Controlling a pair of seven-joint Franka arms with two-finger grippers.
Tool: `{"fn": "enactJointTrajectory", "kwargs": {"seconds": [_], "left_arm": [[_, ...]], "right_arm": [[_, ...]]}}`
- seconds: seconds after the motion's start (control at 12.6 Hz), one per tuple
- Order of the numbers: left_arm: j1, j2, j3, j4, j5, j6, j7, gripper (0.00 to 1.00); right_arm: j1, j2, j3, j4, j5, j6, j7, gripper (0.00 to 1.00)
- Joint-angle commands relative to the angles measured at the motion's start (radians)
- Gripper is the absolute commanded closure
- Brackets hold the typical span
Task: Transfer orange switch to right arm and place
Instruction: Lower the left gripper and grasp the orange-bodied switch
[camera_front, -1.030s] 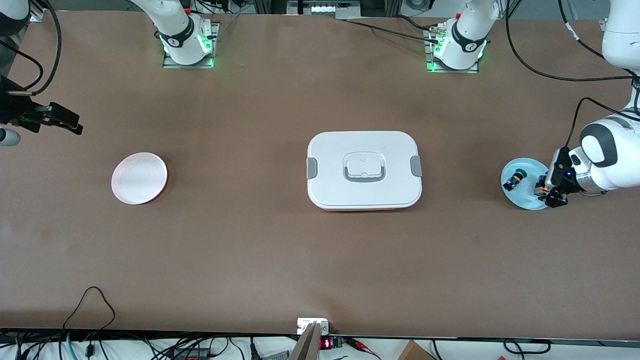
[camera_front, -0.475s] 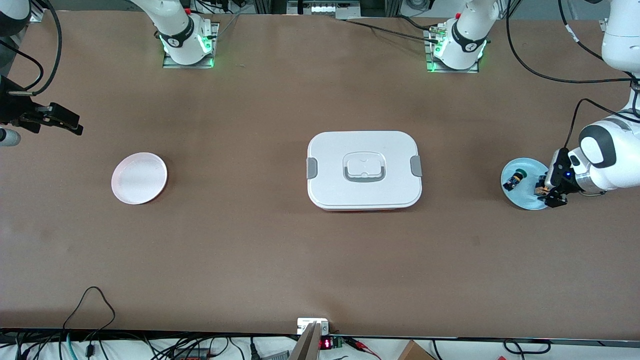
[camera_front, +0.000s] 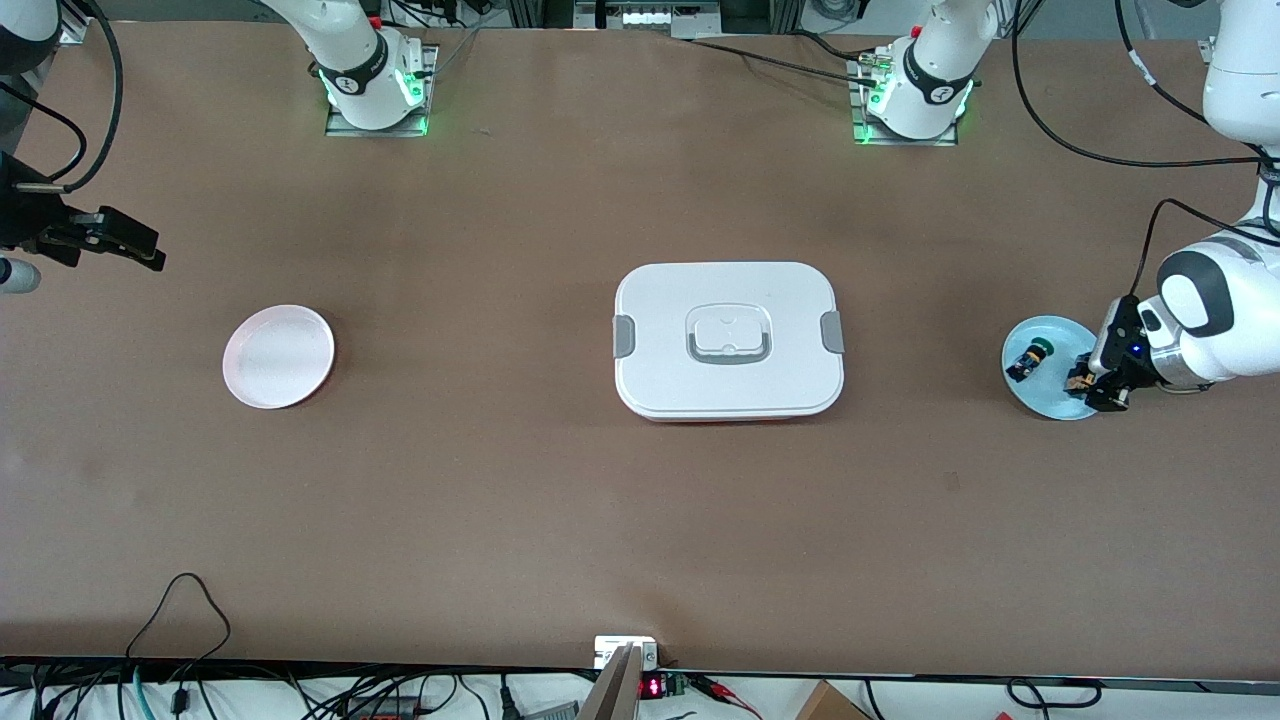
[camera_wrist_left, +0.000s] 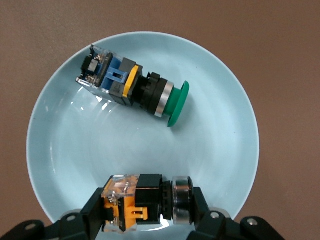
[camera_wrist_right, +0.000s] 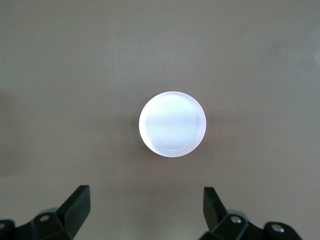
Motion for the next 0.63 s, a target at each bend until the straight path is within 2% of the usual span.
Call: {"fn": "enactJointTrajectory", "kwargs": {"seconds": [0.0,0.24,0.4,0.55], "left_arm": [[0.008,0.019,-0.006,0.023,-0.038,-0.001,0.037,1.00],[0.023,0.033,-0.006,0.049,-0.113,-0.082,0.039,1.00],[0.028,0.031,-0.007,0.080,-0.149,-0.200,0.039,1.00],[0.029,0.034,-0.007,0.117,-0.248,-0.337,0.056,1.00]], "right_arm": [[-0.006,-0.002,0.002,-0.005,0.013,0.004,-0.008,0.00],[-0.006,0.004,0.002,0.008,0.012,0.004,-0.012,0.00],[-0.013,0.016,-0.001,0.009,0.013,0.004,-0.015,0.00],[-0.015,0.019,-0.002,0.009,0.013,0.006,-0.015,0.00]]}}
